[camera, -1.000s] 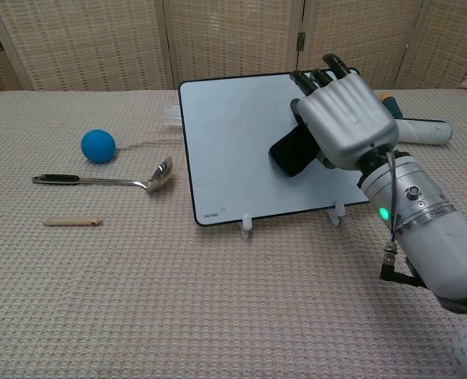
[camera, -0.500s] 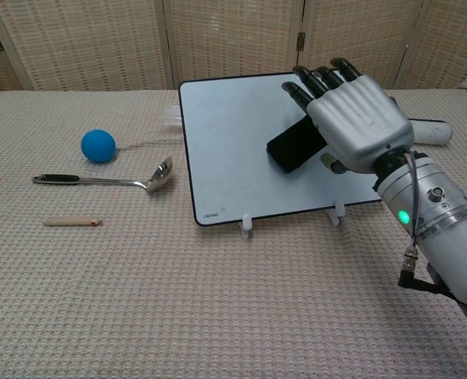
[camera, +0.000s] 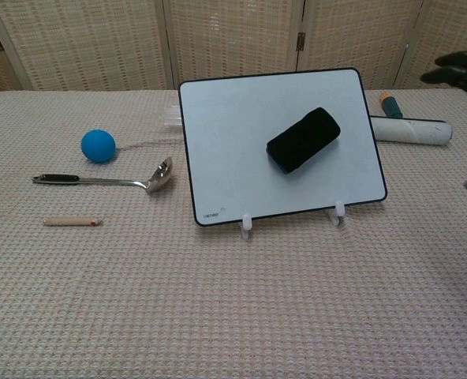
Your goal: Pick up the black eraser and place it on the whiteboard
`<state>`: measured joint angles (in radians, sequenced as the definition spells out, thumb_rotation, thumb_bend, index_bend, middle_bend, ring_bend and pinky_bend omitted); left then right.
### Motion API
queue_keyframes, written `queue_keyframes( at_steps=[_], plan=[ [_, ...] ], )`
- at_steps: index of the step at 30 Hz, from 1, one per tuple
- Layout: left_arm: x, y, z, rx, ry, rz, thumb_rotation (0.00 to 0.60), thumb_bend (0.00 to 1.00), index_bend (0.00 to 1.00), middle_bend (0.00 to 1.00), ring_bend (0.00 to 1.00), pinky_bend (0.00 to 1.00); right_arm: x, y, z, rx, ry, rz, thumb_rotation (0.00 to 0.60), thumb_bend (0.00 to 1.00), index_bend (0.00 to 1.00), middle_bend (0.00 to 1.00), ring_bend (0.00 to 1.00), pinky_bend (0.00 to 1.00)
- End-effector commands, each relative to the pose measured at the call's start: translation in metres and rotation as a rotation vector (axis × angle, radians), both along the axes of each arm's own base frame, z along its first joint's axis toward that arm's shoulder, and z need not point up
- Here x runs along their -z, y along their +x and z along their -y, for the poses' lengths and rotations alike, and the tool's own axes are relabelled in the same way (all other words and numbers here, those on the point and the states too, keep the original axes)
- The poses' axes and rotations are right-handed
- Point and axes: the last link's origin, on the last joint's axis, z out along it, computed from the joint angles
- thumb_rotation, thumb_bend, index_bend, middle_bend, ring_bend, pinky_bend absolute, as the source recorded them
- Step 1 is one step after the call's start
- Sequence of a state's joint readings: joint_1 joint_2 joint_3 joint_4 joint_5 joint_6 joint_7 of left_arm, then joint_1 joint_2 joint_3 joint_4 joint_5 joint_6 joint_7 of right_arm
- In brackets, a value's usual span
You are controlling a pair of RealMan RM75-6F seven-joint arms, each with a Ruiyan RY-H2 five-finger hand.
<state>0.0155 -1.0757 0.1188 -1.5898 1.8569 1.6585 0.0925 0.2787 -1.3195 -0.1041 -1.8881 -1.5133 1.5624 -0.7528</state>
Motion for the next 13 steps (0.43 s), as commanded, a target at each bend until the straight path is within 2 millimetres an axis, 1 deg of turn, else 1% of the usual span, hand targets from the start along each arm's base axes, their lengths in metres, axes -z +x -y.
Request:
queue_keyframes(
  at_steps=[1,5,8,13],
  plan=[
    [0.005,0.002,0.001,0.010,-0.002,-0.015,0.600,0.20,0.03,0.09,0.06,0.07,-0.057,-0.072,-0.081,0.214,0.063,-0.018,0.600,0.31,0.00,0.00,0.00,0.00],
    [0.010,0.003,0.003,0.013,-0.008,-0.035,0.600,0.20,0.03,0.09,0.06,0.07,-0.070,-0.100,-0.097,0.274,0.047,0.057,0.600,0.31,0.00,0.00,0.00,0.00],
    [0.012,0.003,0.002,0.014,-0.009,-0.043,0.600,0.20,0.03,0.09,0.06,0.07,-0.074,-0.103,-0.097,0.255,0.039,0.045,0.600,0.31,0.00,0.00,0.00,0.00],
    [0.011,0.003,0.002,0.006,-0.006,-0.039,0.600,0.20,0.03,0.09,0.06,0.07,-0.070,-0.103,-0.098,0.255,0.059,0.038,0.600,0.31,0.00,0.00,0.00,0.00]
  ],
)
